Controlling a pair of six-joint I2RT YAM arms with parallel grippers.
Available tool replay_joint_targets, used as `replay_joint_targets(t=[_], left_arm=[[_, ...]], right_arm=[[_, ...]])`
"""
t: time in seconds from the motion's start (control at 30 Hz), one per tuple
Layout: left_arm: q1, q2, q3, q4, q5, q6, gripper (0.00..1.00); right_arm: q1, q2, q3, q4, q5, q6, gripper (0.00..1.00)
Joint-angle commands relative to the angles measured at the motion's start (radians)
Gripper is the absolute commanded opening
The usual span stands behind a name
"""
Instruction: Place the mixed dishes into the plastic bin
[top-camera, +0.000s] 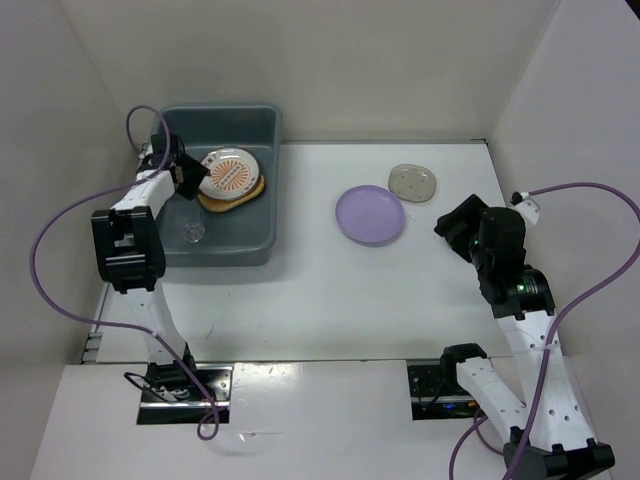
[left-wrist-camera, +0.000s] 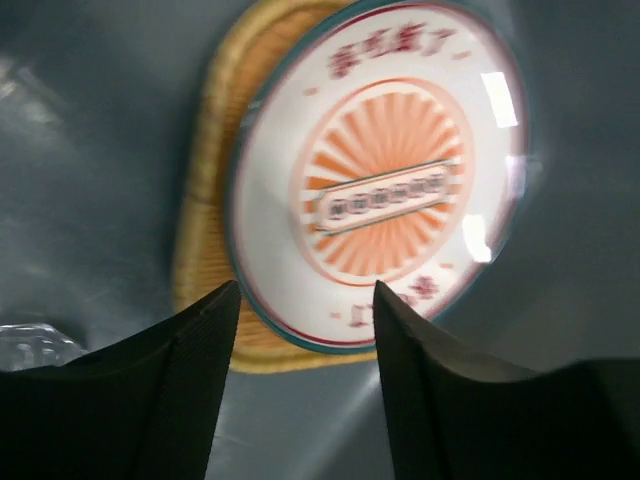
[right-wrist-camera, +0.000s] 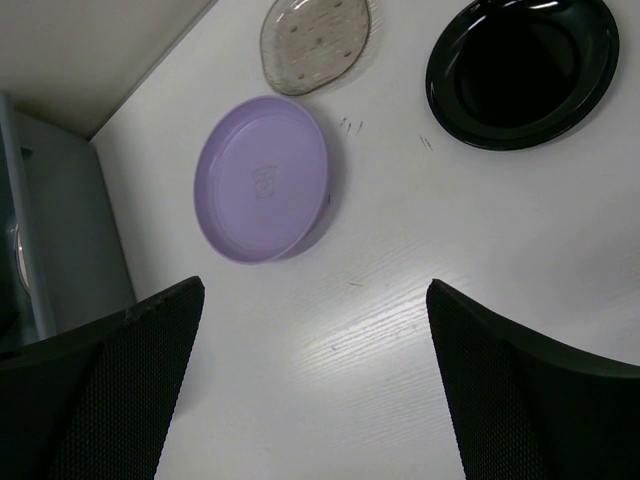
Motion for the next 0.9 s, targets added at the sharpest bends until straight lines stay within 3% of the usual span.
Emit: replay_joint_targets(t=[0.0, 0.17, 0.27, 0.47, 0.67, 0.87], left_arm=[[0.001, -0.141, 0.059, 0.097, 0.052, 0.017, 0.64], [-0.071, -0.162, 0.23, 0.087, 0.306, 0.13, 0.76], [-0.211, -0.152, 0.364, 0.018, 0.365, 0.248, 0.81], [-0.528, -0.106, 0.456, -0.069, 0.241, 0.411, 0.86], [-0.61, 0.014, 0.401, -0.062, 0.216, 0.434, 0.86], [-0.667, 0.104, 0.364, -0.029, 0.077, 0.443, 0.86]], right_arm=[[0.009, 0.008, 0.003, 0.0, 0.004, -0.003, 0.97], [0.009, 0.008, -0.006, 0.009, -0.005, -0.003, 0.97], [0.009, 0.008, -0.006, 0.009, -0.005, -0.003, 0.97], [0.009, 0.008, -0.006, 0.009, -0.014, -0.012, 0.97], [0.009, 0.008, -0.006, 0.009, -0.014, -0.012, 0.97], [0.009, 0.008, -0.006, 0.009, -0.014, -0.012, 0.97]])
